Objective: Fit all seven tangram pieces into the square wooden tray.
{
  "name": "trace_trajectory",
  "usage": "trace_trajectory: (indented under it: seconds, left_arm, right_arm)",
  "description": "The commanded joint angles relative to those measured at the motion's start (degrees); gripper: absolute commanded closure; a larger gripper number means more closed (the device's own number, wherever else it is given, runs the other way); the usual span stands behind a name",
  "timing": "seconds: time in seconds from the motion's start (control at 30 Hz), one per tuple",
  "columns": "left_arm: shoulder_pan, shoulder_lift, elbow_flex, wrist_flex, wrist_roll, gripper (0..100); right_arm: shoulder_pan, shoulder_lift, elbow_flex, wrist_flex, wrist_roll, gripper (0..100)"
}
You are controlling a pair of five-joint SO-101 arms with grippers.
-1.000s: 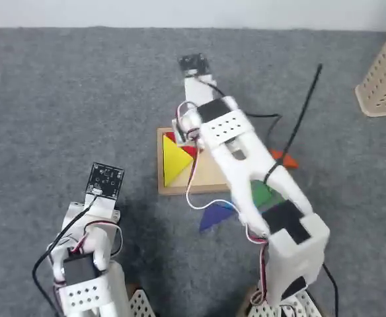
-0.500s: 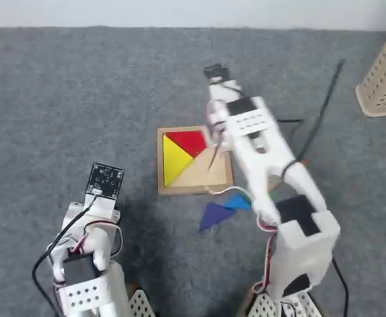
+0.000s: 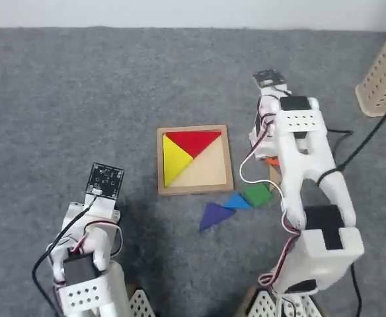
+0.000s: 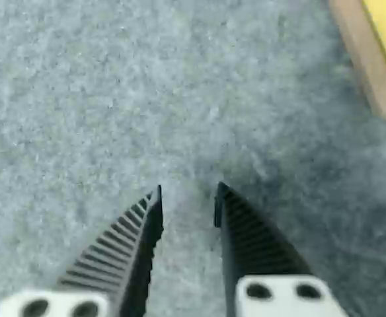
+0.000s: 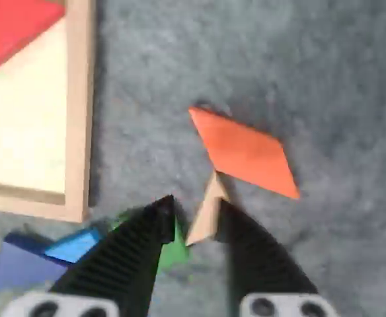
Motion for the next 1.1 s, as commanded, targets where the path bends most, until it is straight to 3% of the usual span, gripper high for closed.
trace_trajectory:
  seconds: [0.0,0.1,0.27,0.47,0.6,0.77,0.9,1.07]
  left_arm:
    - [-0.09,-1.32,-0.75,0.18,0.44,88]
    - [-0.09,-1.32,-0.75,0.18,0.44,88]
    - [-0.09,-1.32,-0.75,0.18,0.44,88]
    - [-0.09,-1.32,-0.75,0.18,0.44,88]
    - [-0.09,-1.32,-0.75,0.18,0.44,88]
    - [-0.09,-1.32,-0.75,0.18,0.44,88]
    - [-0.09,-1.32,-0.75,0.18,0.44,88]
    - [-0.09,-1.32,-0.75,0.18,0.44,88]
  right_arm:
    - [1.1,-1.27,-0.44,-1.19,9.76,77.3]
    - [1.27,2.15,-0.26,-1.36,17.32,74.2]
    - [1.36,7.87,-0.44,-4.62,21.01,74.1]
    - [2.42,11.12,-0.53,-7.52,20.75,75.4]
    - [3.82,11.3,-0.53,-7.52,20.31,84.4]
    - [5.85,11.03,-0.62,-7.6,13.54,91.8]
    - [6.11,10.77,-2.2,-7.08,10.55,92.2]
    - [5.93,9.89,-7.38,-3.21,11.96,92.1]
